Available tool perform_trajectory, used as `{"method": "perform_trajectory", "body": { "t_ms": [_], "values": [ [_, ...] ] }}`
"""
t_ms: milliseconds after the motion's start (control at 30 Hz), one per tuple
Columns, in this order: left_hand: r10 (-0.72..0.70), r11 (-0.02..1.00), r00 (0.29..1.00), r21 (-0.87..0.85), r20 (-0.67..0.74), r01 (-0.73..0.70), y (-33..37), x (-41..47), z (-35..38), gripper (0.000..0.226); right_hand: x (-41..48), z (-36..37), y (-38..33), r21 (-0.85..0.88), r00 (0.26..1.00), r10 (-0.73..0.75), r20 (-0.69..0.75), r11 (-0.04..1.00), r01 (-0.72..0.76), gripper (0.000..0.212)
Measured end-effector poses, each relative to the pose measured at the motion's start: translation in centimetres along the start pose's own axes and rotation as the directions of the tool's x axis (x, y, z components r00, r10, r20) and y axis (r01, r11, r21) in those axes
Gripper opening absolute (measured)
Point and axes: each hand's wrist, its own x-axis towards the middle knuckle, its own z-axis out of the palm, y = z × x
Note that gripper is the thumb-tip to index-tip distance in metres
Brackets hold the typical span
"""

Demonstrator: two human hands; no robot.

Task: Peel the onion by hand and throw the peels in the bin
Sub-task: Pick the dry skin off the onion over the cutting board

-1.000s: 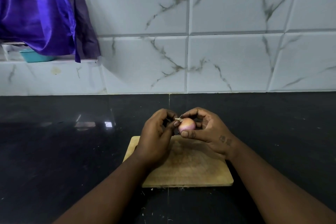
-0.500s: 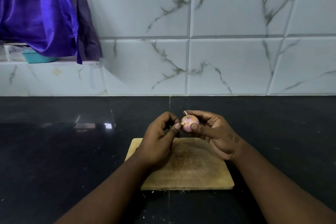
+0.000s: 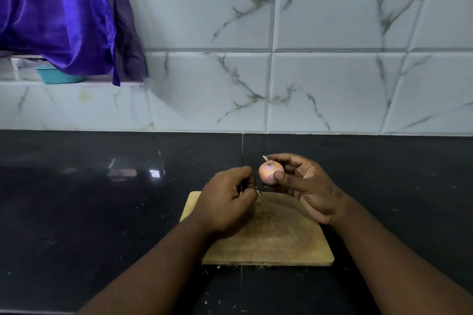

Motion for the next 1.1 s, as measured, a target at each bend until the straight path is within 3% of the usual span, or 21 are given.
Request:
{"method": "perform_trajectory", "body": {
  "t_ms": [100, 200, 367, 767, 1100],
  "values": [
    [-0.001, 0.997, 0.999, 0.079, 0.051, -0.003, 0.18, -0.16, -0.13, 0.026, -0.08, 0.10, 0.12, -0.080, 0.999, 0.017, 0.033, 0.997, -0.014, 0.049],
    [0.000, 0.994, 1.000, 0.108, -0.015, 0.002, 0.15, -0.09, -0.11, 0.025, -0.10, 0.14, 0.04, -0.125, 0.998, 0.026, 0.050, 0.992, -0.020, 0.051],
    [0.050, 0.999, 0.981, 0.025, -0.187, -0.046, 0.12, 0.16, -0.13, 0.012, -0.12, 0.16, 0.18, -0.174, 0.998, 0.035, 0.060, 0.985, -0.024, 0.052],
    [0.106, 0.989, 0.956, -0.066, -0.275, -0.128, -0.02, 0.51, 0.09, 0.007, -0.09, 0.26, 0.15, -0.176, 0.998, 0.022, 0.052, 0.984, -0.012, 0.049],
    [-0.018, 0.989, 0.956, -0.148, -0.292, -0.026, -0.42, 0.52, 0.32, 0.009, 0.02, 0.33, 0.00, -0.106, 0.998, 0.022, 0.062, 0.994, -0.015, 0.052]
  ]
}}
